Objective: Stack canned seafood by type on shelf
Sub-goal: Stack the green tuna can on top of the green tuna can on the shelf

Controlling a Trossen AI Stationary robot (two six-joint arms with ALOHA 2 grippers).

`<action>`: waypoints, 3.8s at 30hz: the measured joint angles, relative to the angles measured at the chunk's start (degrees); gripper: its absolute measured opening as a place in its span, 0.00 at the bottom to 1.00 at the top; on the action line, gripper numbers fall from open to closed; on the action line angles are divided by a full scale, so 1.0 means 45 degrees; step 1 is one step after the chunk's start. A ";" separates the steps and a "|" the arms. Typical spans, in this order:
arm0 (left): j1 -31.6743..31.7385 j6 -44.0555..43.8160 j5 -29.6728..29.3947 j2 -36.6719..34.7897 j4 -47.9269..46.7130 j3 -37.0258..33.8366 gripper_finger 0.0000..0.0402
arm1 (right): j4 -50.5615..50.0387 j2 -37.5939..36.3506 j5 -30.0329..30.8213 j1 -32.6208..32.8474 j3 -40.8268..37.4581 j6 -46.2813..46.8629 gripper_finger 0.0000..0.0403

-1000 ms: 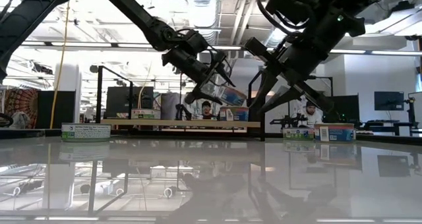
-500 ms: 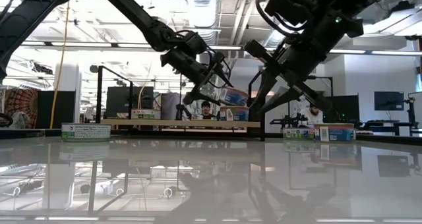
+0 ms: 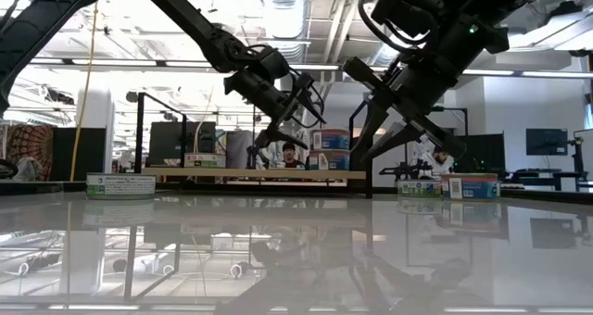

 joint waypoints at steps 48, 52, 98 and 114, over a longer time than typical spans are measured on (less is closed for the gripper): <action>-0.9931 0.1109 -1.3093 -1.1450 0.1487 -1.0059 0.71 | 0.0147 -0.0005 -0.0706 0.1948 -0.0005 -0.0358 0.22; -1.1397 0.2563 -1.3562 -1.1531 0.1040 -1.0059 0.71 | 0.0280 -0.0005 -0.0708 0.1948 -0.0005 -0.0844 0.22; -1.8205 0.6105 -1.4674 -1.7521 0.4358 -1.5722 0.71 | -0.1978 0.2417 0.1486 0.3045 0.6504 -0.3337 0.04; -1.8205 0.6170 -1.4663 -1.7957 0.4416 -1.5718 0.71 | -0.0826 0.8196 -0.0073 0.2031 1.1226 -0.5287 0.11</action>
